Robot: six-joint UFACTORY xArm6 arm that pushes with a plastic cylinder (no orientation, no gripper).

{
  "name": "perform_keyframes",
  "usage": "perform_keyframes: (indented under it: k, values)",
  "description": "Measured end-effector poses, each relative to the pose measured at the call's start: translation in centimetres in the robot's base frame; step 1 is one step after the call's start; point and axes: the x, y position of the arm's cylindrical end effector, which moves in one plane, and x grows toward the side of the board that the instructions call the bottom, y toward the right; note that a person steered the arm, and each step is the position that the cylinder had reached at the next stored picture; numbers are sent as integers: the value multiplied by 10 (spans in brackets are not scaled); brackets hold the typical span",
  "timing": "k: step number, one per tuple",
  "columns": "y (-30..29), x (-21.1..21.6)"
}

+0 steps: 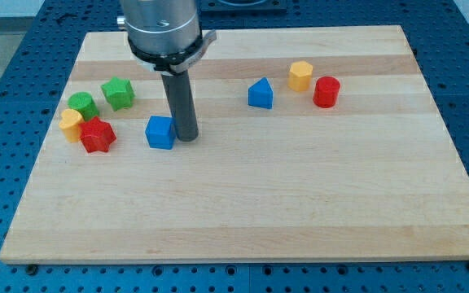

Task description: Push the blue cube slightly bit

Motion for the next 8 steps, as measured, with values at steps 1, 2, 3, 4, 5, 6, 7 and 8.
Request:
perform_keyframes:
  k: [1, 2, 3, 4, 5, 6, 7, 8]
  values:
    - [13, 30]
    - [17, 67]
    - [5, 66]
    - [-7, 44]
    - [-7, 35]
    - [-17, 28]
    - [-55, 18]
    - [-80, 10]
